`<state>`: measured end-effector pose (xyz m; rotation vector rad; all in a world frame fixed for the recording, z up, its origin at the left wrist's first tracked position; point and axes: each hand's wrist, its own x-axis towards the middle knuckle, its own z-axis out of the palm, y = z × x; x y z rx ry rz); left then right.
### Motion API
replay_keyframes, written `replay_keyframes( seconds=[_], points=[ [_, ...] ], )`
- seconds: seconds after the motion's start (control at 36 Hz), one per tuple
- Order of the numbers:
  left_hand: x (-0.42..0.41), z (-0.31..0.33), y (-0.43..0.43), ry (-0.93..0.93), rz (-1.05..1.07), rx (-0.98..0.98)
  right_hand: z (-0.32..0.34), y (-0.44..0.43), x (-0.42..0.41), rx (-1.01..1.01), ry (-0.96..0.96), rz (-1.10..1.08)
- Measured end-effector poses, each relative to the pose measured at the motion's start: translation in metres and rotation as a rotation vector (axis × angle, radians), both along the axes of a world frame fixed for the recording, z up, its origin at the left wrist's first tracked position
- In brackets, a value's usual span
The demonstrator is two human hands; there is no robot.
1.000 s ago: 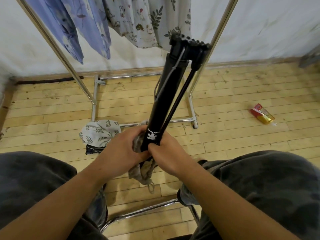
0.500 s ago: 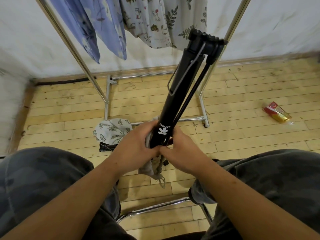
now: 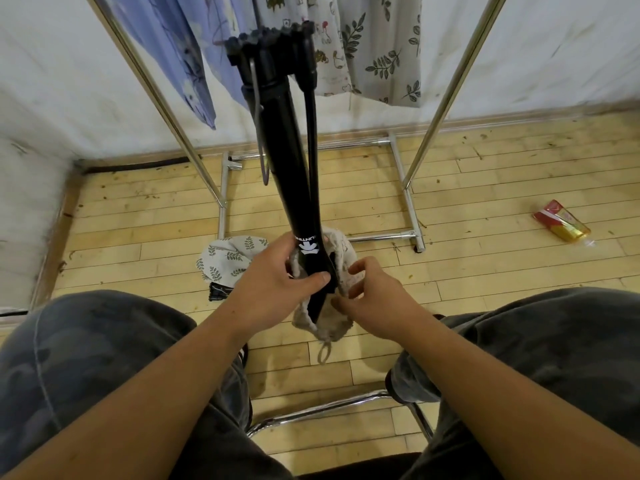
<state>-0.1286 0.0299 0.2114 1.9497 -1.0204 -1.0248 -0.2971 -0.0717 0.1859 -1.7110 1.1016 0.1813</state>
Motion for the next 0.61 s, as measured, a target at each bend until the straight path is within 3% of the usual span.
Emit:
replay_keyframes(
  seconds=[0.31, 0.61],
  points=[
    [0.002, 0.001, 0.002, 0.022, 0.03, 0.001, -0.01, -0.008, -0.001, -0.153, 0.12, 0.035],
    [0.003, -0.005, 0.001, -0.082, 0.009, -0.009, 0.0, -0.01, 0.008, 0.088, -0.205, -0.355]
  ],
)
